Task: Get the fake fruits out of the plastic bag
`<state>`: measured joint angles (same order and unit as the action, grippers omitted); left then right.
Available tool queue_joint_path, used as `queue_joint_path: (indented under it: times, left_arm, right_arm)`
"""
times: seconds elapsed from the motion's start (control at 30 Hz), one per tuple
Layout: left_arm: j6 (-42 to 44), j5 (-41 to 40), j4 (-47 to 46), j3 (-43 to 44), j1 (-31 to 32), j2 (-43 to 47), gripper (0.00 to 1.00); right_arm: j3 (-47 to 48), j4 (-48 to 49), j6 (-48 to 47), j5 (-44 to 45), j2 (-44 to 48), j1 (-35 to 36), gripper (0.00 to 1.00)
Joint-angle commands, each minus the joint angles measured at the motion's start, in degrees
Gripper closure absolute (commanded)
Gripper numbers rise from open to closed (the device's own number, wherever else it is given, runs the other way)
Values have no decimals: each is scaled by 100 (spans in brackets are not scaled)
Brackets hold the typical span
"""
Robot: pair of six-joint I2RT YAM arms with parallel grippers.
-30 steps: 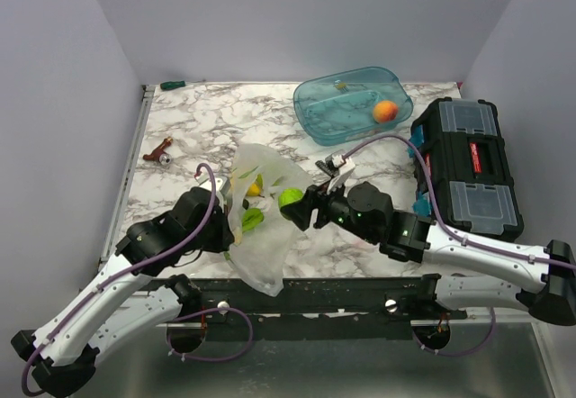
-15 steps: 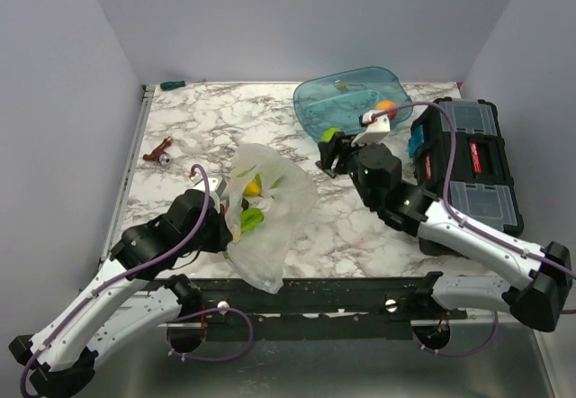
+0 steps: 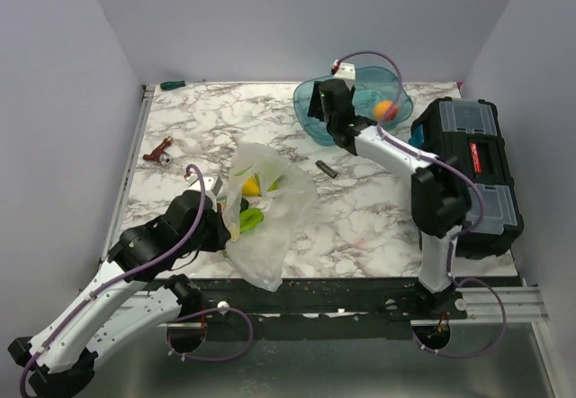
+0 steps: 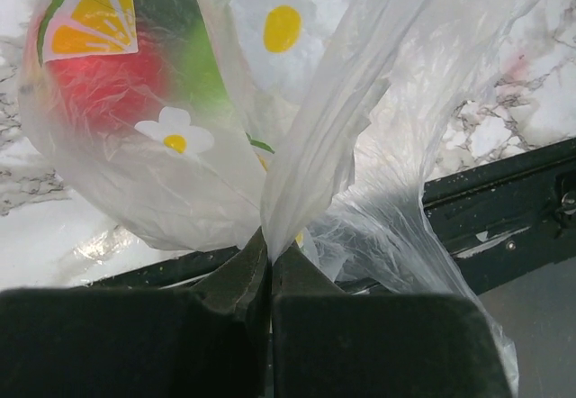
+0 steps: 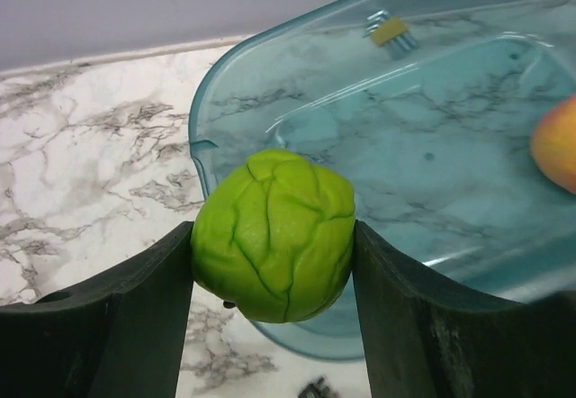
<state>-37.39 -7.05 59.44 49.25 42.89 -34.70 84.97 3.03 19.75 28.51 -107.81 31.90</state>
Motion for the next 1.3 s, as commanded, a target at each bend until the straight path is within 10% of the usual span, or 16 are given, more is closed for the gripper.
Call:
queue_joint_path:
  times: [0.0, 0.43, 1.27]
  left_arm:
    - [-181, -322, 184, -4, 31, -344, 100]
    - [-225, -453, 164, -17, 35, 40, 100]
    - [9, -63, 64, -28, 35, -360, 100]
  right_arm:
    - [1499, -984, 42, -302, -1371, -126, 99]
    - [3611, -2236, -12, -461, -3259, -539, 99]
    - [3830, -3154, -236, -1078, -2644, -558, 11]
